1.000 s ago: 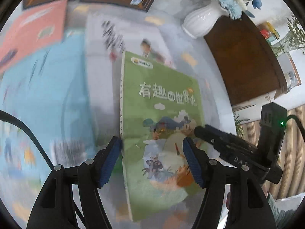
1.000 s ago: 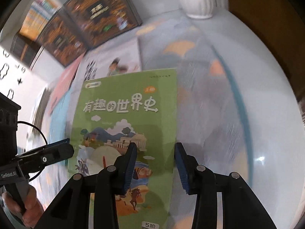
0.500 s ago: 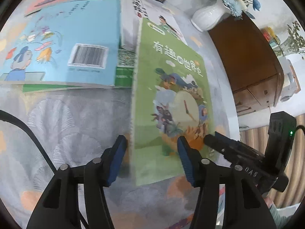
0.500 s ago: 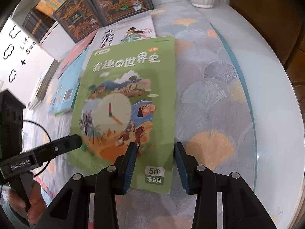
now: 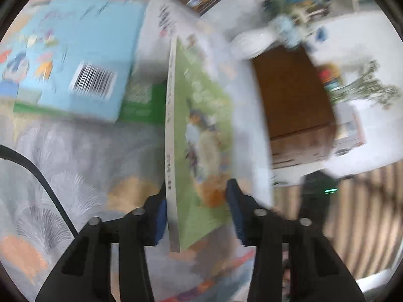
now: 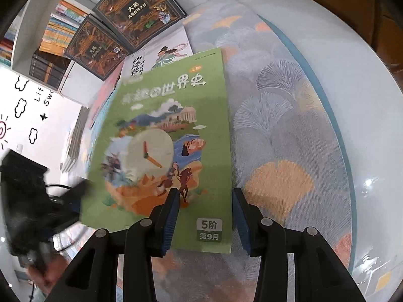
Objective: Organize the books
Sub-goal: 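Carry the green world-history book with both grippers to the white table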
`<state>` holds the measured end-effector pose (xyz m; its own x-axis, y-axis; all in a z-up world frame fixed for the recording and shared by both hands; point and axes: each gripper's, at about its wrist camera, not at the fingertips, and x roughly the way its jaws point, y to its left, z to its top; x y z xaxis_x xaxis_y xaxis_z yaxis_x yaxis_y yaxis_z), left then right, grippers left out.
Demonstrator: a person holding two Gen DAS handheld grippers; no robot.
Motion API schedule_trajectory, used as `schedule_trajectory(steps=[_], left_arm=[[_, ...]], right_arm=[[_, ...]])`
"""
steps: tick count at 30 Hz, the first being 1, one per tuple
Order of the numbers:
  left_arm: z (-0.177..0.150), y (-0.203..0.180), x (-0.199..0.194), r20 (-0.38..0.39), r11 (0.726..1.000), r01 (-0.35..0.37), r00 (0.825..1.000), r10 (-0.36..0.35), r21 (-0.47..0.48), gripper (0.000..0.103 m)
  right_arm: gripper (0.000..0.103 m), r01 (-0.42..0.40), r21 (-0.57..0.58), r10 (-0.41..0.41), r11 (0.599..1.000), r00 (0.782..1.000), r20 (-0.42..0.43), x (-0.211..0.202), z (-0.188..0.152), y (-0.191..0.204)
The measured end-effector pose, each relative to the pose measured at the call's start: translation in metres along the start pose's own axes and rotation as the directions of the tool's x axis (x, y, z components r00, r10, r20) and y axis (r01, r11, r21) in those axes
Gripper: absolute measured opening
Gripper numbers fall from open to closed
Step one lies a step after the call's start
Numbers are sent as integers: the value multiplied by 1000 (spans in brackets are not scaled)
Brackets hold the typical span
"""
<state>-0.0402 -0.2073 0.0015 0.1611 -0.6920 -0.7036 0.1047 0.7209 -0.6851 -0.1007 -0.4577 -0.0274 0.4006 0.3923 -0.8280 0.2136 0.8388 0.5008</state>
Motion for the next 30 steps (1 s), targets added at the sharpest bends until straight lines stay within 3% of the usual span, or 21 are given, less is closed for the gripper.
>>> schedule_trajectory(steps=[2,5,7,9,11,16,21,23,26,27,30], left_arm=[[-3,8,8,-1,999,-20,1000,20,-36,31],[-3,10,14,0,997,6,1000,-6,-82,28],[-1,13,16,-28,985,95,995,-100,-146,28],[0,16,13,-27,952,205,976,-216,-229,28],[6,11,9,-20,931,255,963,-269,-260,28],[14,4,12,-37,879,337,928,-370,-336,28],[9,6,8,-65,859,358,911,-407,-366,28],[10,7,9,-79,863,346,913,-400,-367,28],[10,6,9,-96,895,288,936,-338,-342,28],[10,4,7,-104,923,236,955,-278,-303,28],[8,-8,7,-128,986,68,988,-88,-154,29]], right_arm=[[42,15,-13,-15,1000,1000,3,-1,-1,3],[42,29,-27,-29,999,1000,-3,1,1,8],[45,11,11,-10,1000,1000,-27,0,4,4],[50,-32,53,35,998,998,-59,-4,7,-5],[57,-92,103,101,990,992,-82,-8,7,-14],[65,-290,284,322,914,944,-71,-10,-3,-46],[65,-454,419,502,786,865,-5,10,0,-64],[48,-482,418,521,770,853,25,11,3,-61],[31,-475,368,492,799,869,51,7,14,-50],[30,-450,325,459,832,887,52,2,17,-42],[29,-320,173,319,931,947,31,-8,23,-16]])
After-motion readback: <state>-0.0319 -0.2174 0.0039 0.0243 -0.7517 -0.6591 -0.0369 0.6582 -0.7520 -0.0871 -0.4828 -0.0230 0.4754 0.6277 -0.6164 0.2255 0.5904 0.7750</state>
